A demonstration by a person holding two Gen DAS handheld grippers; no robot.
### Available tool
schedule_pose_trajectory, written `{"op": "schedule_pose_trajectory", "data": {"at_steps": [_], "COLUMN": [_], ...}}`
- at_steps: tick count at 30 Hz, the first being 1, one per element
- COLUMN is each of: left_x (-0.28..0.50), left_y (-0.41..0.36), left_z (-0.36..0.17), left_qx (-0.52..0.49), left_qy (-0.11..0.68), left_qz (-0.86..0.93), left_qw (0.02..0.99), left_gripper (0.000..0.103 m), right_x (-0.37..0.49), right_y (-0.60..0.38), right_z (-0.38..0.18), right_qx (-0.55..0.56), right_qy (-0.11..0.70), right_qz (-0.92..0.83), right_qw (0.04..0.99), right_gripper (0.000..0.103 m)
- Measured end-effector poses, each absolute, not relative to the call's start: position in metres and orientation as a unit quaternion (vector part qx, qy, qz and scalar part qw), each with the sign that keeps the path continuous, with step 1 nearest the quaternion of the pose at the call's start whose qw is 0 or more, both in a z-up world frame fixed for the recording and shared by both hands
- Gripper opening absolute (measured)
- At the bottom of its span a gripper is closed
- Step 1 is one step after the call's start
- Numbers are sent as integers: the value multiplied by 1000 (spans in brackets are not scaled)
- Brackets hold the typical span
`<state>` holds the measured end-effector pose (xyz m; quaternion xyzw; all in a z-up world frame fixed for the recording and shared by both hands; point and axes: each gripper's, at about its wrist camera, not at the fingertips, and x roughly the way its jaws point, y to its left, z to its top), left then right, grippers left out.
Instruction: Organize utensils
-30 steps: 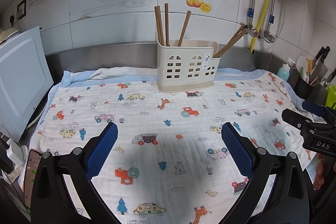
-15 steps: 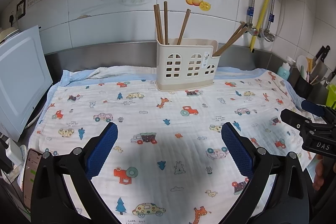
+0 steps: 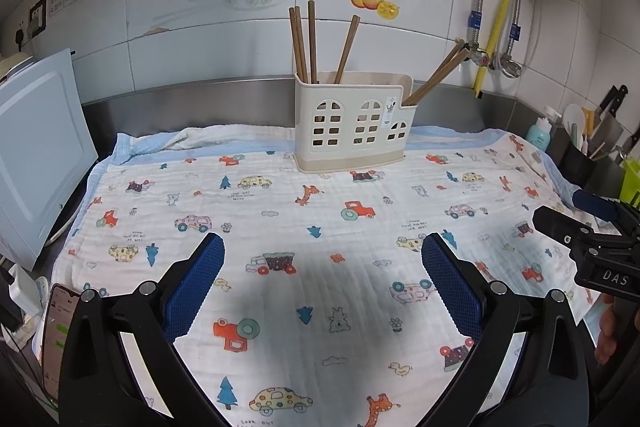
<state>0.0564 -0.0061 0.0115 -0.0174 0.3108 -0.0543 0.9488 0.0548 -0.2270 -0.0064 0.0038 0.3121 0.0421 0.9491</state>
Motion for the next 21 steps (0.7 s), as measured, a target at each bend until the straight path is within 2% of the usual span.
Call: {"op": "schedule_pose_trajectory", "data": {"at_steps": [21], "left_x": [57], "left_y": [-5], "left_z": [9], "left_qx": [-24], "left_qy": [313], "left_qz": [-56], "left_qw": [948], "left_gripper": [98], "right_x": [53], "right_y": [-224], "right_z": [-9], "right_qx": [3], "right_qy": [312], "right_qz": [46], "right_qw": [949], "right_gripper": [93]}}
